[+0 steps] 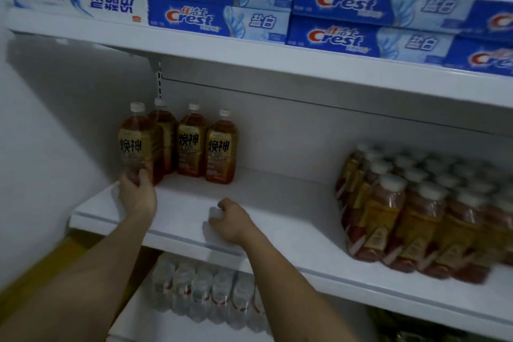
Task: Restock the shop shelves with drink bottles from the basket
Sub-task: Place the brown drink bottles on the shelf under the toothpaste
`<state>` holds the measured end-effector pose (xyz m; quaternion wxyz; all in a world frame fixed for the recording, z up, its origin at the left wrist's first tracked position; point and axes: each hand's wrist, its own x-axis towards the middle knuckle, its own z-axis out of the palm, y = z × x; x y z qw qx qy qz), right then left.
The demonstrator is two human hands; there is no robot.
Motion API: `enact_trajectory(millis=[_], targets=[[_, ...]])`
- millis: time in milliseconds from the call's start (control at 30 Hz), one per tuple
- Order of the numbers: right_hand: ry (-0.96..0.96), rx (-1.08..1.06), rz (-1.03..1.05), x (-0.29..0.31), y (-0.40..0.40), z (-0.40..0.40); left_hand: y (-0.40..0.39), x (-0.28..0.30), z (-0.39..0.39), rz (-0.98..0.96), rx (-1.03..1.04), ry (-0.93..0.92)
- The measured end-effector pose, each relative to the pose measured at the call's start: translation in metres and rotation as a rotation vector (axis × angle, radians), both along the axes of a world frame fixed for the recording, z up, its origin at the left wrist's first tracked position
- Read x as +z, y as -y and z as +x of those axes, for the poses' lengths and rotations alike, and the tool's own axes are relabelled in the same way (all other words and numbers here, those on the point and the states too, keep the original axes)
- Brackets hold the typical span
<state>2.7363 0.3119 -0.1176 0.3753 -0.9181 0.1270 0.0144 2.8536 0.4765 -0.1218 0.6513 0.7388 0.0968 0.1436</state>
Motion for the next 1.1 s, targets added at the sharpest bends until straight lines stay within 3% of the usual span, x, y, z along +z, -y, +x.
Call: enact_trajectory(millis=[100,367,500,600,867,1100], targets=[[-0.001,0.021,-0.061,0.000,0.015,-0.045,0.026,-0.010,-0.043,0.101,-0.080,-0.005],[0.071,0.024,-0.161,-0.012,0.053,-0.183,0.100,-0.050,-0.211,0.677,-0.368,-0.001],[0.092,-0.031,-0.104,-0.035,0.068,-0.244,0.114,-0.081,-0.281,0.715,-0.454,0.080],[0.046,-0.069,-0.079,-0.060,0.077,-0.282,0.119,-0.102,-0.323,0.723,-0.521,0.024],[-0.216,-0.154,-0.136,-0.108,0.081,-0.377,0.117,-0.128,-0.417,1.238,-0.989,-0.274],[-0.312,-0.281,-0.149,-0.156,0.062,-0.456,0.096,-0.177,-0.474,1.275,-1.099,-0.212]])
